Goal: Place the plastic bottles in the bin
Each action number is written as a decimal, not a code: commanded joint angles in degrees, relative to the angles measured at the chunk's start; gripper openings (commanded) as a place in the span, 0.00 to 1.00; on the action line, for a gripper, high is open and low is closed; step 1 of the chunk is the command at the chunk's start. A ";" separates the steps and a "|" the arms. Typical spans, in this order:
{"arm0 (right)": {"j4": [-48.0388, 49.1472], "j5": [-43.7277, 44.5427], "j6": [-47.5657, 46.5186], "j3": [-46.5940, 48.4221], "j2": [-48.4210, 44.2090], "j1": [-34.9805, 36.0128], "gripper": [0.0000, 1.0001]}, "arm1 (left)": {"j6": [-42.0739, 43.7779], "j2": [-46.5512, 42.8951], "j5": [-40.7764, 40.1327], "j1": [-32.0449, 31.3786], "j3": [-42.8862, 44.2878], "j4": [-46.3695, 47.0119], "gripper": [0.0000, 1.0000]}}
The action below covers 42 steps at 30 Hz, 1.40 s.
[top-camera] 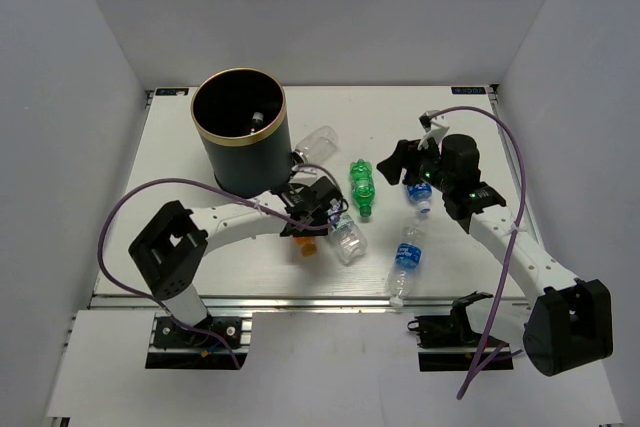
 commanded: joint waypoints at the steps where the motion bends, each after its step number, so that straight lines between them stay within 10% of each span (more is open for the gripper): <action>1: 3.41 -1.27 -0.51 0.40 -0.99 0.13 0.67 | 10.16 -2.49 4.13 -3.68 6.69 0.74 0.00; 11: 3.41 -2.33 -1.65 0.67 0.07 0.31 0.00 | 18.36 -10.92 -3.15 -6.60 30.22 -10.50 0.00; 19: 3.76 -4.78 -2.26 -0.12 0.77 0.83 0.00 | 25.39 -4.17 -23.26 -0.19 56.94 -19.29 0.00; 27: 4.11 -7.16 -3.67 -0.39 1.30 3.12 0.00 | 37.43 -0.83 -32.68 12.12 54.79 -8.14 0.00; 32: 3.85 -7.25 -4.81 0.14 1.48 4.61 0.12 | 37.97 4.00 -31.10 18.19 54.78 -6.73 0.05; 36: 3.23 -7.60 -5.78 0.84 2.18 5.49 0.42 | 39.20 8.48 -29.17 22.49 57.40 -6.55 0.21; 40: 2.09 -8.56 -7.01 1.63 3.32 7.25 0.90 | 37.36 11.13 -26.98 25.66 56.99 -8.13 0.66; 42: 2.17 -11.44 -7.19 1.63 3.93 7.43 0.90 | 37.35 10.60 -25.04 25.66 55.75 -6.64 0.86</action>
